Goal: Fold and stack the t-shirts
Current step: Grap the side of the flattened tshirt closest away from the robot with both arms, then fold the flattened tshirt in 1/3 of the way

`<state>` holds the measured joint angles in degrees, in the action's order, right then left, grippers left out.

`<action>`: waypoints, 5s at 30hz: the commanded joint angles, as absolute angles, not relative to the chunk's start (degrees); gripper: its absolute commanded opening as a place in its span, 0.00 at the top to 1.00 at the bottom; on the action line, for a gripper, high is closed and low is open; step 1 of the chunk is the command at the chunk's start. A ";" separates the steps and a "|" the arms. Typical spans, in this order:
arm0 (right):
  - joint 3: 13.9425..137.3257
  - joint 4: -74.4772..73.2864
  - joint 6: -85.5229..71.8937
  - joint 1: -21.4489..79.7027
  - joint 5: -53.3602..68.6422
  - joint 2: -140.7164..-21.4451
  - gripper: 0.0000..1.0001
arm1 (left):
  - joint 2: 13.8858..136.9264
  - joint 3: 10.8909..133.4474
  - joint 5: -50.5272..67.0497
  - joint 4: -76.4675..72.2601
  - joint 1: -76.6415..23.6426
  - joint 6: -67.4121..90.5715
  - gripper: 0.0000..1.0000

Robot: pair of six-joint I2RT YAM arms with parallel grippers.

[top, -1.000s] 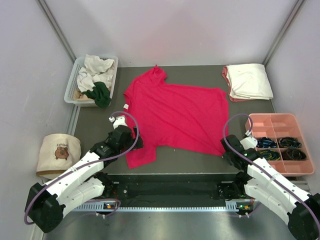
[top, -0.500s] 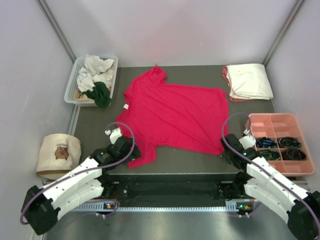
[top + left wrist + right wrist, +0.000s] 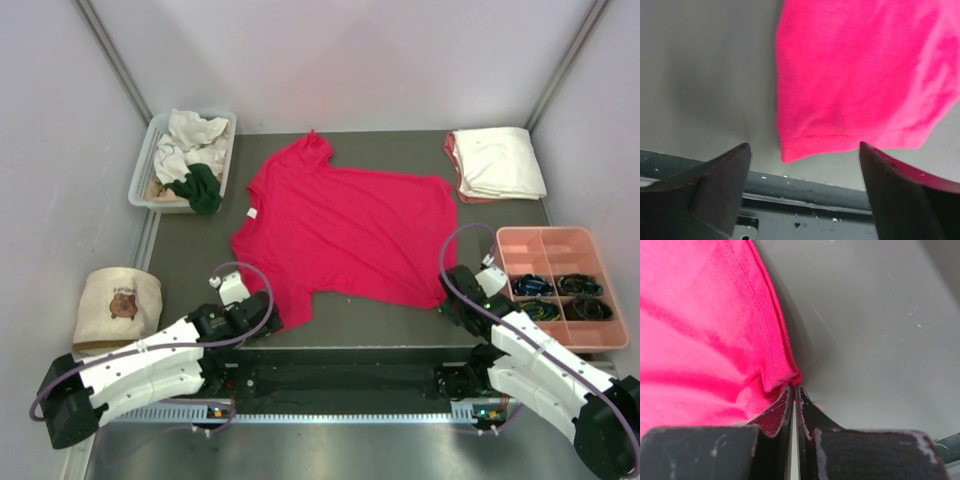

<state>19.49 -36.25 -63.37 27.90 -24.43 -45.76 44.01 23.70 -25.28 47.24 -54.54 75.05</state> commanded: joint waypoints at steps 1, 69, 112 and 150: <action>19.95 -34.89 -62.58 28.39 -23.73 -45.00 1.00 | 45.79 22.33 -28.30 47.90 -55.28 79.80 0.15; 34.54 -37.71 -58.45 27.08 -38.14 -48.25 1.00 | 67.58 60.55 -42.28 18.11 -37.36 29.98 1.00; 46.76 -21.97 -47.64 16.44 -36.04 -72.42 1.00 | 86.22 74.62 -38.94 8.17 -29.71 21.18 1.00; 47.03 -23.20 -43.95 12.66 -27.69 -72.35 1.00 | 74.72 68.56 -32.97 18.88 -26.46 23.99 1.00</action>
